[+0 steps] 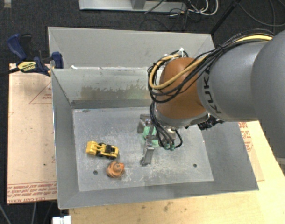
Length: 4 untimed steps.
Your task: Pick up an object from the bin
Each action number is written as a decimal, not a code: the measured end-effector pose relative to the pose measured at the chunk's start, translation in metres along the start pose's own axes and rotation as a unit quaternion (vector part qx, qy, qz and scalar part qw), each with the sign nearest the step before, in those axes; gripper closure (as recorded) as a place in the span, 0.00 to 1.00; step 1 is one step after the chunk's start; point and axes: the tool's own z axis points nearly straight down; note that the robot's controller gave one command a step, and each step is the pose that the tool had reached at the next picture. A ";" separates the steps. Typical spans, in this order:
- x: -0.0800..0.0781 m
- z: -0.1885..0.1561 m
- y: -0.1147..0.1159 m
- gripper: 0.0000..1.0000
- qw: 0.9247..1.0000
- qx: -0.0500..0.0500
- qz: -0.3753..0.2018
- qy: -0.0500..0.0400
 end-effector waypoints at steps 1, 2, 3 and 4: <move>-0.014 0.032 0.054 0.00 1.000 0.000 -0.018 -0.003; 0.007 0.053 0.069 0.00 0.999 -0.003 -0.047 -0.001; 0.007 0.065 0.102 1.00 0.999 -0.002 -0.031 -0.003; 0.009 0.068 0.100 0.00 1.000 -0.001 -0.031 0.000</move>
Offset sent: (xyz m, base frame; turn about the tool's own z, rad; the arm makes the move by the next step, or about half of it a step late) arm -0.0167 0.0386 -0.0684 -0.1211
